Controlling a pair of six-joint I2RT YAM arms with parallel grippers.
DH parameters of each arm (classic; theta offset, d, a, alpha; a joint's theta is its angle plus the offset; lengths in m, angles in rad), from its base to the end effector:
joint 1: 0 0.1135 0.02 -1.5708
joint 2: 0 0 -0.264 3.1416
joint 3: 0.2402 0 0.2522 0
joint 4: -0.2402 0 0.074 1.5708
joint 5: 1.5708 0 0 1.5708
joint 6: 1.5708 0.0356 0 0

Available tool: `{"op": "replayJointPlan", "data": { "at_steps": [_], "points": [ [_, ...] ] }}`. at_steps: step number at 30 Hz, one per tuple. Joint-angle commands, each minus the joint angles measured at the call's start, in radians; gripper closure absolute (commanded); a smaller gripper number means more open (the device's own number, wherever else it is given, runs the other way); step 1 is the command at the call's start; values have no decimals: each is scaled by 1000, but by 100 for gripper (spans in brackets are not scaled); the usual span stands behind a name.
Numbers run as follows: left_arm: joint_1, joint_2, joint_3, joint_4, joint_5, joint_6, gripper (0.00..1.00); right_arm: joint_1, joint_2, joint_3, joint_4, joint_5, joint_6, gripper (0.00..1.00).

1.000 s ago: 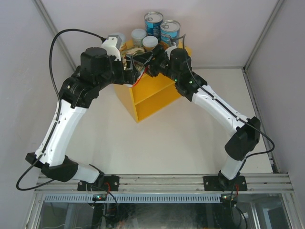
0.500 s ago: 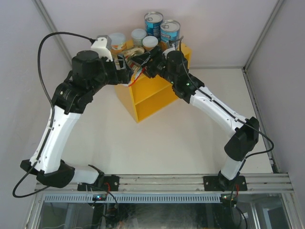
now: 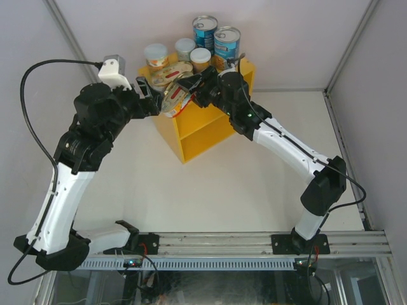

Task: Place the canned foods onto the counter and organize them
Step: Place the canned food on the counter.

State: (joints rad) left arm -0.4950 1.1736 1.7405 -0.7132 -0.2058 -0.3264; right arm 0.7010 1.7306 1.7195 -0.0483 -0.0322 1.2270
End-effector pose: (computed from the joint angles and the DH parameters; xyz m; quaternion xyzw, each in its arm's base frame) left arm 0.1794 -0.0886 0.5232 -0.0035 0.7559 -0.1883 0.6271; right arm 0.3179 0.2698 0.4249 0.1785 0.7055 0.5700 0.3814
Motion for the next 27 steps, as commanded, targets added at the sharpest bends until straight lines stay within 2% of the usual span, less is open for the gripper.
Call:
{"op": "replayJointPlan", "data": {
  "at_steps": [1, 7, 11, 27],
  "points": [
    [4, -77, -113, 91, 31, -18, 19, 10, -83, 5, 72, 56, 3, 100],
    [4, -178, -279, 169, 99, -20, 22, 17, -85, 5, 64, 82, 17, 100],
    [3, -254, -367, 223, 93, -11, 22, 22, -86, -8, 64, 86, 29, 100],
    [3, -249, -406, 228, 155, 142, 19, 16, -111, -46, 84, 91, 97, 100]
  ]
}}
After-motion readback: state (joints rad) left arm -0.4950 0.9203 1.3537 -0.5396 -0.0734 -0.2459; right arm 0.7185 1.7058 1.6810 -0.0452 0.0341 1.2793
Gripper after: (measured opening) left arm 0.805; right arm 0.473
